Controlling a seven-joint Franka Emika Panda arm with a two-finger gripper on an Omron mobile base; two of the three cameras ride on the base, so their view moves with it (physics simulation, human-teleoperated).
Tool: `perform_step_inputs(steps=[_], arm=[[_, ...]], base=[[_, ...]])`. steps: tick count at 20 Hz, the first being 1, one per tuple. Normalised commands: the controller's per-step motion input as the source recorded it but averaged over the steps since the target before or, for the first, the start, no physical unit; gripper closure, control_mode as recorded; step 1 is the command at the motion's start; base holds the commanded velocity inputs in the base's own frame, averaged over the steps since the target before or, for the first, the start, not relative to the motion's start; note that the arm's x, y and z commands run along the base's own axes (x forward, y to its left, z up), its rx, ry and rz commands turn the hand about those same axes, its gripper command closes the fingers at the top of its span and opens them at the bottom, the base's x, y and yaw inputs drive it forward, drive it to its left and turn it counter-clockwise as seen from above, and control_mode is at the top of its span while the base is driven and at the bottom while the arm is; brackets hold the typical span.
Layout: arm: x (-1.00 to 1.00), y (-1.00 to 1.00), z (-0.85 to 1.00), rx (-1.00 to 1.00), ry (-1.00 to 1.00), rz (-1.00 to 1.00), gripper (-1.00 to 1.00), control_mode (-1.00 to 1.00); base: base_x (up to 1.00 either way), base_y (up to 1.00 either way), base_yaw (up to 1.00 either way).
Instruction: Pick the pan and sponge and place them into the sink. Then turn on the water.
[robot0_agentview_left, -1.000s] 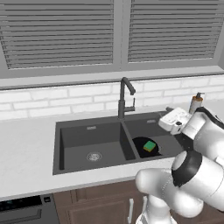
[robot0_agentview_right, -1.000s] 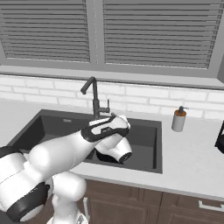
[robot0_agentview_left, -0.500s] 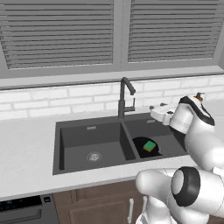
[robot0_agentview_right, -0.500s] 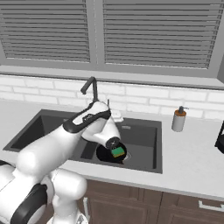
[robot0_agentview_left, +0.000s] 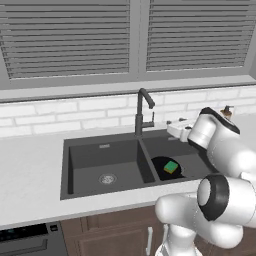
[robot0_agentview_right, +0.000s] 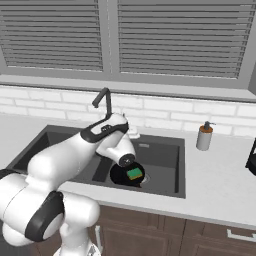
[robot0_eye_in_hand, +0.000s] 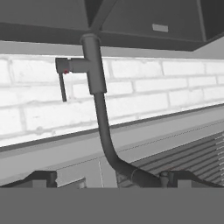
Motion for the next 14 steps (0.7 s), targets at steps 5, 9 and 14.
perform_step_inputs(steps=[5, 9, 14], arm=[[0.24, -0.01, -0.18, 0.00, -0.01, 0.00, -1.00, -1.00], [0.24, 0.00, -0.20, -0.04, 0.00, 0.00, -1.00, -1.00], [0.33, 0.00, -0.11, -0.03, 0.00, 0.00, -1.00, -1.00]], base=[[0.00, 0.00, 0.00], [0.00, 0.00, 0.00], [0.00, 0.00, 0.00]])
